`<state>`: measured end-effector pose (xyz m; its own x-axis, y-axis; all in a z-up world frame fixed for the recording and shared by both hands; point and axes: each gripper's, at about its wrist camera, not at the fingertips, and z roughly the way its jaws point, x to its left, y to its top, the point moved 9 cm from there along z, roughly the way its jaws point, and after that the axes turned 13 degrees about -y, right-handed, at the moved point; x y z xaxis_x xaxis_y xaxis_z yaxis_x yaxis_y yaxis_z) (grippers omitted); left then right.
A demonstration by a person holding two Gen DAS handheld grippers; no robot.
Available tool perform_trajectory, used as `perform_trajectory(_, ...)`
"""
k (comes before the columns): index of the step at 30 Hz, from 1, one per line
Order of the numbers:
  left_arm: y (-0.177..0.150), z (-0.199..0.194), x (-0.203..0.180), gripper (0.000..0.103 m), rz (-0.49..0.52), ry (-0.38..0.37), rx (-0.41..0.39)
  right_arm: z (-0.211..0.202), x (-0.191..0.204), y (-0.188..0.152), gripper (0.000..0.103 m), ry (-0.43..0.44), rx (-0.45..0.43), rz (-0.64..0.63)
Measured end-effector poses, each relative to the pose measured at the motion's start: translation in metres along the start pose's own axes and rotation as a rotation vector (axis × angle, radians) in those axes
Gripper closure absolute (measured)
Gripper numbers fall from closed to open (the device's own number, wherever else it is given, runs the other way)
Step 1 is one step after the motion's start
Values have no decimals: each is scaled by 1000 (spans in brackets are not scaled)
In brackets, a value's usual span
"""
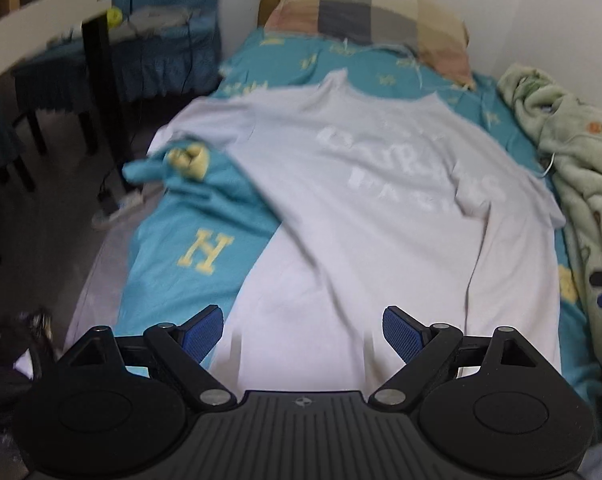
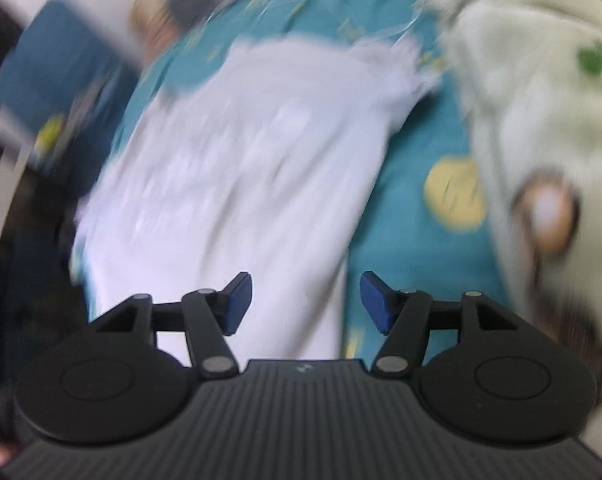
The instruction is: Fold clothes
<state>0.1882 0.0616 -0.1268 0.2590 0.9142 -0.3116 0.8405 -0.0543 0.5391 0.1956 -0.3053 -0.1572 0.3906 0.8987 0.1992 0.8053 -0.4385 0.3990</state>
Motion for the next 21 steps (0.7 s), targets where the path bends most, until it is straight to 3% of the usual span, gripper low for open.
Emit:
perform_trajectory(4, -17, -10, 24, 14, -21, 38, 64, -1, 17, -65, 40, -26, 159, -146)
perform_trajectory(9, -32, -15, 39, 14, -68, 52, 72, 15, 25, -122, 41, -33, 325, -267)
perform_trajectory(13, -35, -9, 37, 14, -74, 35, 77, 23, 33, -138, 41, -34, 371, -350)
perform_trajectory(21, -35, 1, 37, 14, -85, -7, 82, 20, 56, -156, 41, -27, 367, -549)
